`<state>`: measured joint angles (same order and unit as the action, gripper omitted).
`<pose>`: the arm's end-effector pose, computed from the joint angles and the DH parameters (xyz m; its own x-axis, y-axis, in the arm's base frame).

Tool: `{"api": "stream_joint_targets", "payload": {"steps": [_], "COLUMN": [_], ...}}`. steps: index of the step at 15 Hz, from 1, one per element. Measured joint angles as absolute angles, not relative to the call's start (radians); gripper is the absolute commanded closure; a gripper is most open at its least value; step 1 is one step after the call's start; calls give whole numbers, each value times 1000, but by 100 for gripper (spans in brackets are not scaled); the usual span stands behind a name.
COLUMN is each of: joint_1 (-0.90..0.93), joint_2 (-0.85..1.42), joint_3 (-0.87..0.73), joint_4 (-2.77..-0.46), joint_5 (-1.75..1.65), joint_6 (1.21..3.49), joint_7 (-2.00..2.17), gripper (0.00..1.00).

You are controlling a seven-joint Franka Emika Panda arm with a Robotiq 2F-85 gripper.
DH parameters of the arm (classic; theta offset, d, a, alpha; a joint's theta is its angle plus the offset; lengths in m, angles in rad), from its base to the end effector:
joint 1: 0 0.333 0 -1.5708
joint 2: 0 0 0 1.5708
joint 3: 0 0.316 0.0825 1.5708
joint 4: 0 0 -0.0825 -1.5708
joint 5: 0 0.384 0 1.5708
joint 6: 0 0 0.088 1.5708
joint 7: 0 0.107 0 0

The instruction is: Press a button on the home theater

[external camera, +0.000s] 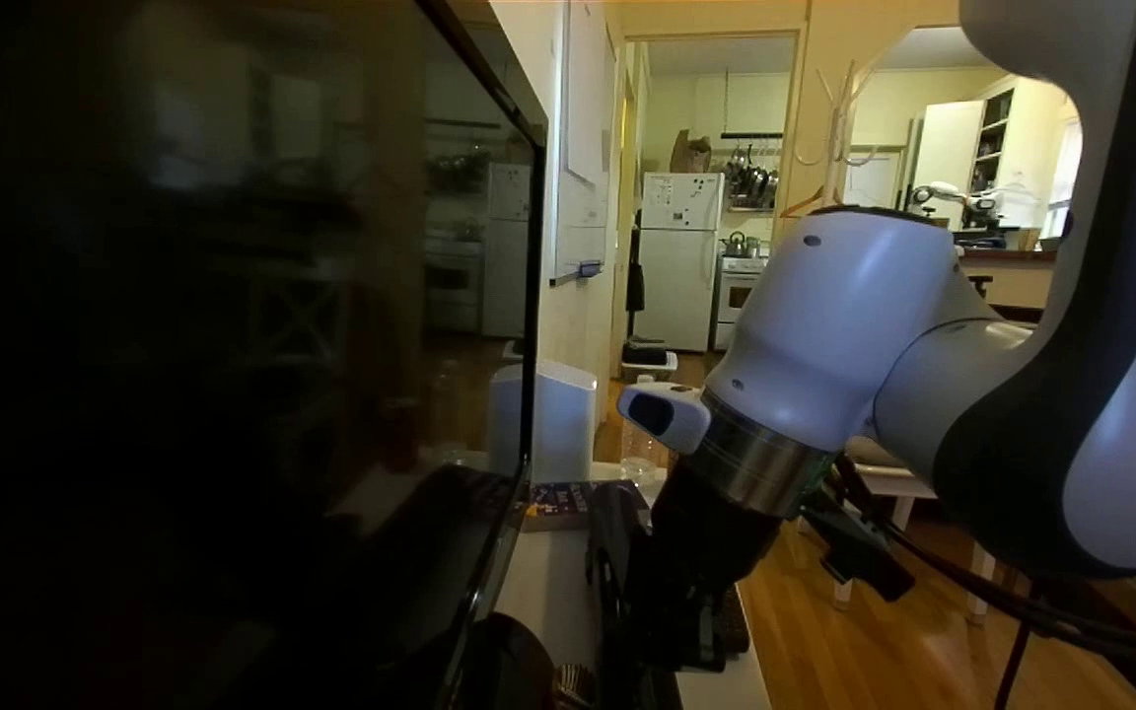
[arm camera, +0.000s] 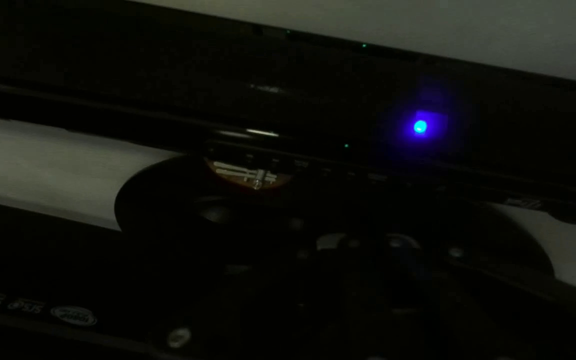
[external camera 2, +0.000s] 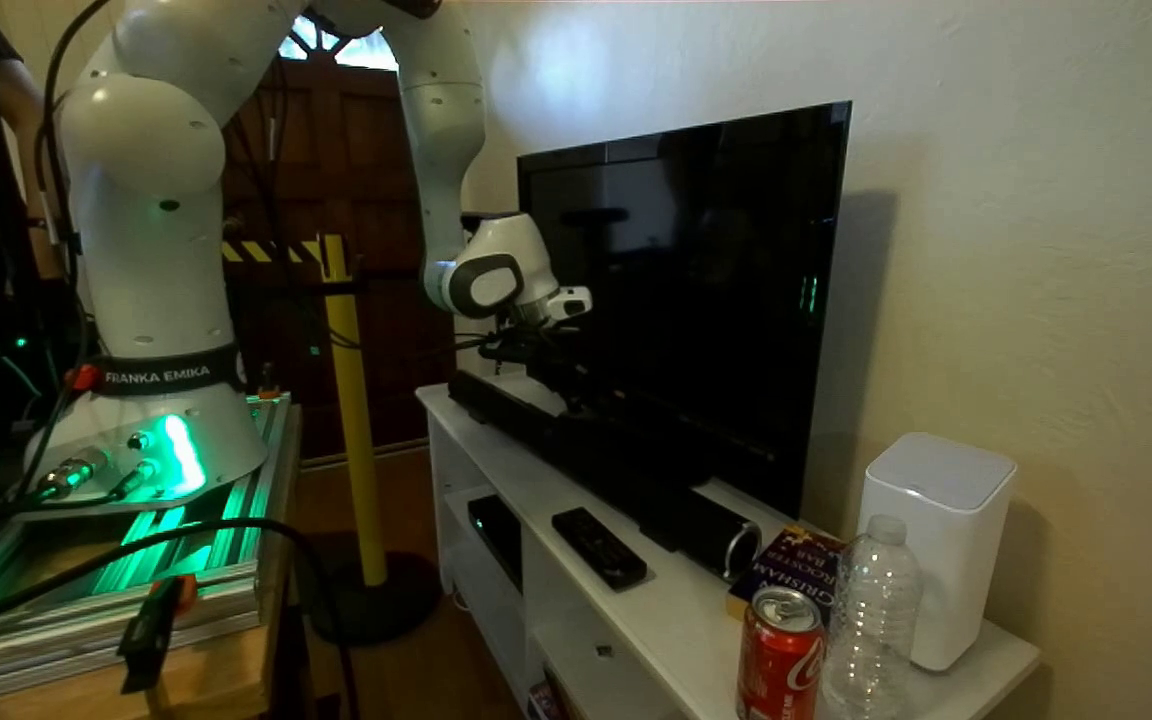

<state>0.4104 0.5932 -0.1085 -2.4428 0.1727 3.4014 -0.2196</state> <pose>0.4725 0.1221 0.1100 0.8631 0.3641 0.3499 0.3441 -0.9312 0.1202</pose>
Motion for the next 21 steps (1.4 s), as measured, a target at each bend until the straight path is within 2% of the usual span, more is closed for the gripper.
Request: {"api": "stream_joint_targets", "payload": {"steps": [21], "joint_1": [409], "joint_2": [640], "joint_3": [-116], "joint_4": [-2399], "joint_5": [141], "joint_6": [3402], "joint_7": [-186], "gripper": [100]}}
